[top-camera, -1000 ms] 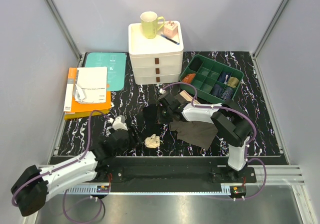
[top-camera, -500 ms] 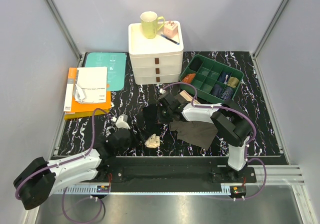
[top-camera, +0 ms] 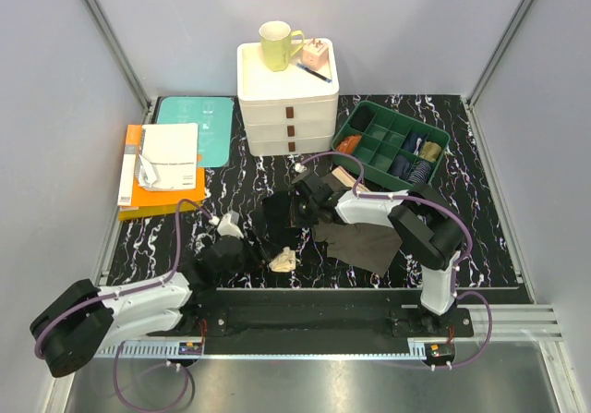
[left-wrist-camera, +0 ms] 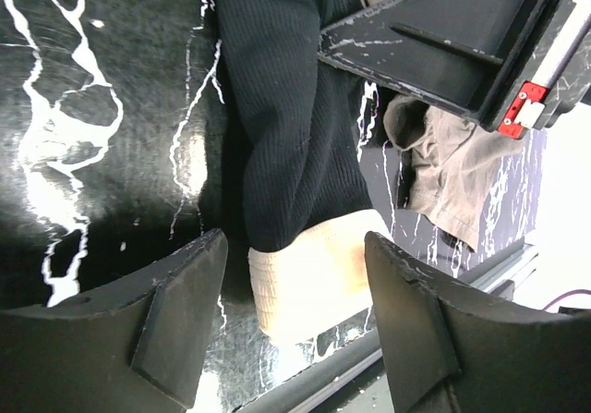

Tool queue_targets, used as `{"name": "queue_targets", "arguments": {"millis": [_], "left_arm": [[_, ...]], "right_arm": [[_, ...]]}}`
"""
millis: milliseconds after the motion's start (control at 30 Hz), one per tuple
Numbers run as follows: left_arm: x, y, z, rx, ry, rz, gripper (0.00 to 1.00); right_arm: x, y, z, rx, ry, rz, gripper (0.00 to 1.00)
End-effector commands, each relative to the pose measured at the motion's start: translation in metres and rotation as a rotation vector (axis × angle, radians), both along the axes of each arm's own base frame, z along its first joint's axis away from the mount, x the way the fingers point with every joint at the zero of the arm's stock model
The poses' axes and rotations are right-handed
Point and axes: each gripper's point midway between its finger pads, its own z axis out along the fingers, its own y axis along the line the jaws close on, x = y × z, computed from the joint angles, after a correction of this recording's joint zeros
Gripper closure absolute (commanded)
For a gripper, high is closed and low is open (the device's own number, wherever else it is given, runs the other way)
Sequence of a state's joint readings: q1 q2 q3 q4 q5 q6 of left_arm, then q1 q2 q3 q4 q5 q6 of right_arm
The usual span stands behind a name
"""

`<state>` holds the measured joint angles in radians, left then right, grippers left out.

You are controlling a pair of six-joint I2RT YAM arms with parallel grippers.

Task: Roll the underwear
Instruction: Fold the underwear at the center of the board.

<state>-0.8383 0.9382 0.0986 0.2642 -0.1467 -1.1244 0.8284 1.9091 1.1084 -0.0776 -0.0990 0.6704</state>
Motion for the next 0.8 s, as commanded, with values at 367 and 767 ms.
{"name": "queue_targets", "arguments": {"millis": [367, 767], "left_arm": [[-0.022, 0.007, -0.04, 0.061, 0.148, -0.02, 0.53], [-0.024, 0.016, -0.045, 0.134, 0.156, -0.024, 0.94]], "right_arm": [[0.004, 0.0, -0.007, 0.004, 0.012, -0.019, 1.0], [0.003, -0.002, 0.008, 0.027, -0.009, -0.019, 0.98]]}}
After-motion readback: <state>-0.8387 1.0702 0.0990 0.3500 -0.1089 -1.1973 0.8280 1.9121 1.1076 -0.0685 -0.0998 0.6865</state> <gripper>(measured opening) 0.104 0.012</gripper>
